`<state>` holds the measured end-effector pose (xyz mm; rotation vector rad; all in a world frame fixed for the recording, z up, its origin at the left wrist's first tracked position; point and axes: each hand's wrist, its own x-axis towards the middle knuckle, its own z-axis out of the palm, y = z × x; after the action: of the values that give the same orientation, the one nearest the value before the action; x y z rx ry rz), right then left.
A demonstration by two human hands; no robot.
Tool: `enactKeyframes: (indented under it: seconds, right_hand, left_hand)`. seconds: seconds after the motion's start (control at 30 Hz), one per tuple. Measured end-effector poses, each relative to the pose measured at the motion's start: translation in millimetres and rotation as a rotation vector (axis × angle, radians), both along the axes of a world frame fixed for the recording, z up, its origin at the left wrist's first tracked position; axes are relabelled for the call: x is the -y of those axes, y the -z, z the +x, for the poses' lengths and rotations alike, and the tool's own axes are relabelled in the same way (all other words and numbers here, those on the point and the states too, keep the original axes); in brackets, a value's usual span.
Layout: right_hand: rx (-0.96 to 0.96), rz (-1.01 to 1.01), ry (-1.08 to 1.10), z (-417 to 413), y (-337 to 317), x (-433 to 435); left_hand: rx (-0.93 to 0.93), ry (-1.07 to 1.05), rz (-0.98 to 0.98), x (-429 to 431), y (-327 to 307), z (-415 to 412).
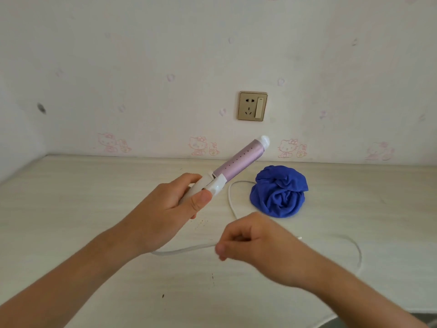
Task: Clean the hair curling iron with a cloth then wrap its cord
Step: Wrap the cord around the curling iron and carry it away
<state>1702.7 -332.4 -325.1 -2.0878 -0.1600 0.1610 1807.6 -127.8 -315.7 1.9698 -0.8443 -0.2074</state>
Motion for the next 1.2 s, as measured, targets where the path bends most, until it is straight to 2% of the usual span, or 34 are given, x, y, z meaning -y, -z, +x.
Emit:
enactKeyframes:
  seconds: [0.13, 0.3, 0.43, 0.53, 0.63, 0.7, 0.8, 0.9, 1.1, 1.2]
  right_hand:
    - [0.129, -0.166, 0.108, 0.8, -23.5, 26.6]
    - [0.363, -0.225, 0.284, 10.8, -46.8, 54.3]
    - [0.483, -0.196, 0.342, 25.1, -52.1, 78.6]
    - [0.472, -0.13, 0.416, 38.9, -45.5, 99.2]
    - [0.415, -0.121, 0.473, 48.5, -24.0, 103.4]
    - [0.328, -0.228, 0.421, 51.4, -5.4, 89.3]
    - [0.224, -0.347, 0.232, 47.9, 12.8, 56.8]
    - [0.245, -0.426, 0.063, 41.1, 9.2, 32.1]
    - [0.334, -0.419, -0.064, 40.3, -18.7, 9.8]
    - [0.333, -0.307, -0.014, 46.7, -28.4, 20.8]
  left_hand:
    - [0.15, 0.041, 0.166, -2.6, 5.5, -0.4]
    - [0.298, 0.113, 0.379, -7.0, 15.9, 0.9]
    - [0.257, 0.197, 0.355, -16.3, 18.8, 4.3]
    - [0.282, 0.234, 0.311, -28.2, 15.4, 6.2]
    - [0.316, 0.175, 0.194, -31.1, 14.5, 7.2]
    - [0.358, 0.097, 0.133, -23.3, 13.8, 9.0]
    - [0.407, -0.018, 0.123, -4.4, 12.1, 14.6]
    - [0.398, -0.038, 0.19, 8.8, 14.1, 20.9]
    - [0.342, 0.067, 0.311, 20.7, 14.7, 17.4]
    - [0.384, 0.066, 0.533, 17.7, 11.8, 17.9]
